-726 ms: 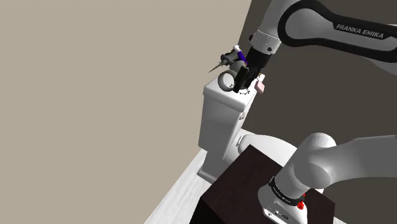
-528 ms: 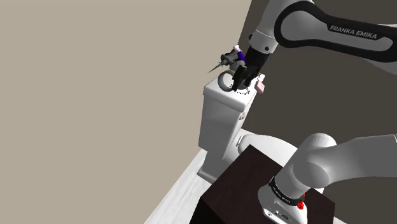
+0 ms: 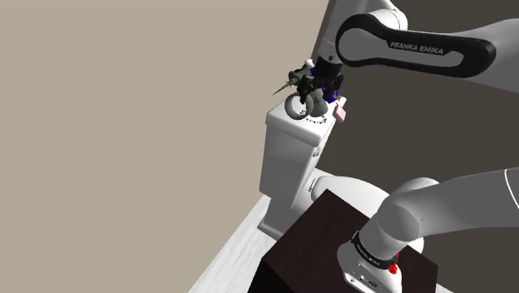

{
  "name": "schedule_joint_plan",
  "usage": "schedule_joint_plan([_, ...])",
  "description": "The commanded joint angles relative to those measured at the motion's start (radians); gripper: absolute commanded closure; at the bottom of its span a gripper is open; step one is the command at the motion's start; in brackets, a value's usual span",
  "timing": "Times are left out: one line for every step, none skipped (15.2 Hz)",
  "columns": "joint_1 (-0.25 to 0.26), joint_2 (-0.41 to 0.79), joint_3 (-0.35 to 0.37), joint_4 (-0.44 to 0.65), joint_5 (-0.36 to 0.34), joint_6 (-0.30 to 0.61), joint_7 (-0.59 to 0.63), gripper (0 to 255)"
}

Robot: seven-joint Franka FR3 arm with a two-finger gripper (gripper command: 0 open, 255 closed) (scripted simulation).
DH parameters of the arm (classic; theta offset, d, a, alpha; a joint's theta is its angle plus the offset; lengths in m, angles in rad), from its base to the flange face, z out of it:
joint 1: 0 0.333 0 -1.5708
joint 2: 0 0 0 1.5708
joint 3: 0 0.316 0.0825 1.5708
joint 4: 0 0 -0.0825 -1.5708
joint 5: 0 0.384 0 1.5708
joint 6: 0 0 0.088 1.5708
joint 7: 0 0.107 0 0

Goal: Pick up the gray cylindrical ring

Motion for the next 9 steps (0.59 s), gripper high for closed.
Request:
schedule_joint_plan([-0.014,0.012,0.008,-0.011,-0.016,0.026,0.030,0])
schedule_joint_plan([-0.014,0.010,0.008,-0.025,-0.017,0.039,0.032,0])
schedule_joint_plan([-0.014,0.009,0.008,-0.040,-0.017,0.051,0.035,0])
schedule_joint_plan([-0.013,0.008,0.008,-0.054,-0.018,0.064,0.038,0])
schedule_joint_plan([-0.013,0.007,0.008,-0.068,-0.018,0.077,0.040,0])
schedule_joint_plan([-0.013,0.006,0.009,-0.082,-0.019,0.090,0.043,0])
schedule_joint_plan([-0.013,0.006,0.009,-0.090,-0.019,0.097,0.044,0])
schedule_joint_plan([-0.013,0.006,0.009,-0.090,-0.019,0.097,0.044,0])
schedule_joint_plan([-0.013,0.006,0.009,-0.090,-0.019,0.097,0.044,0])
